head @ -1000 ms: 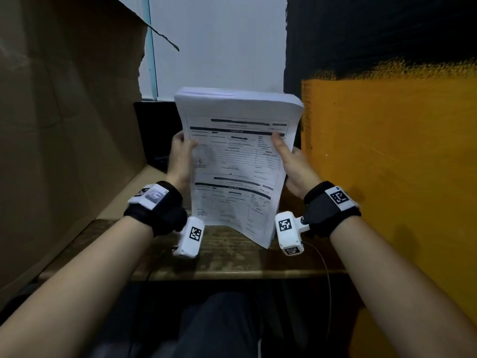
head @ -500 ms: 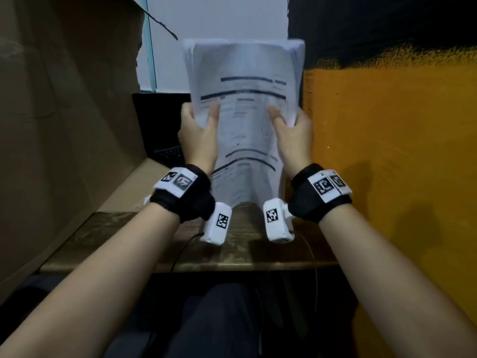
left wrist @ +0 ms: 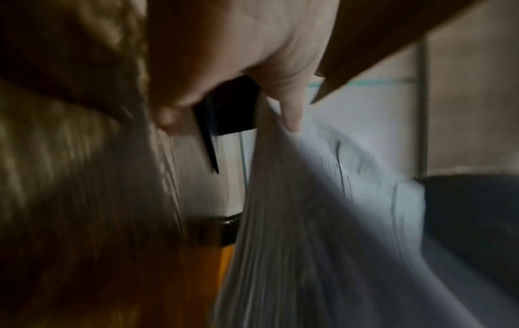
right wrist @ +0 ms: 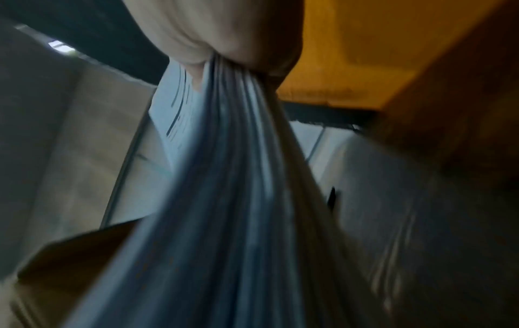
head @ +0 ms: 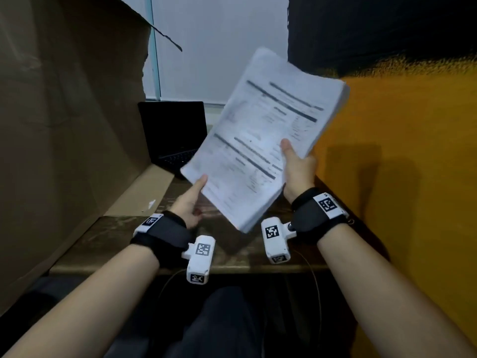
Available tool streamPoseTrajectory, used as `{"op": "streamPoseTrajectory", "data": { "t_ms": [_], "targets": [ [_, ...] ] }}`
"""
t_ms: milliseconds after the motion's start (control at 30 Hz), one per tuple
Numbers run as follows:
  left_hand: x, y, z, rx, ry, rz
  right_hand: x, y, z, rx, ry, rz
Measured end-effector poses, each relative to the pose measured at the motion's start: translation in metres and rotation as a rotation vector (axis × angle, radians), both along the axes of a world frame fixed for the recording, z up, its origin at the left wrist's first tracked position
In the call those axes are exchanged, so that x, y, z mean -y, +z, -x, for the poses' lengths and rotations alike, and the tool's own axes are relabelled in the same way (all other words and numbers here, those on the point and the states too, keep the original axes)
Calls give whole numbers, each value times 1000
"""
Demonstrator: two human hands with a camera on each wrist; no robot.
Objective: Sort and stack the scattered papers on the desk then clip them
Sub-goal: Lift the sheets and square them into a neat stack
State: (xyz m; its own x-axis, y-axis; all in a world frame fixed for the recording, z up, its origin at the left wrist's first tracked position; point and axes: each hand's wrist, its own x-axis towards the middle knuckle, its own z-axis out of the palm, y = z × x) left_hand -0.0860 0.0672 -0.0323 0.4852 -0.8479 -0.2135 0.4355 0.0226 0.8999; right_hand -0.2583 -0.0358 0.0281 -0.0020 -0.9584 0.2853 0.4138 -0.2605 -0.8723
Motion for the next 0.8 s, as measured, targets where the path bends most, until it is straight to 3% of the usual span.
{"op": "streamPoseTrajectory", "data": {
  "t_ms": [100,167,267,400,467,567,667,800],
  "targets": [
    [-2,9,9,-71,-44,122,-2,-16,-2,44,117,-156],
    [-3,17,1,-10,5,166,2,-29,10,-14,261,-174],
    [-15,25,-28,161,82,152,27,-44,53,41,380,-199],
    [-25,26,-50,316,85,177,39,-46,86,-397,519,-167],
    [-24,26,-50,395,78,184,35,-36,80,-490,509,-130],
    [-25,39,-48,521,104,293,32,-16,70,-381,393,-77],
    [-28,46,-55,575,162,377,34,-11,73,-386,407,53],
    [-27,21,-52,463,92,203,33,-44,78,-531,577,-30]
  ]
}}
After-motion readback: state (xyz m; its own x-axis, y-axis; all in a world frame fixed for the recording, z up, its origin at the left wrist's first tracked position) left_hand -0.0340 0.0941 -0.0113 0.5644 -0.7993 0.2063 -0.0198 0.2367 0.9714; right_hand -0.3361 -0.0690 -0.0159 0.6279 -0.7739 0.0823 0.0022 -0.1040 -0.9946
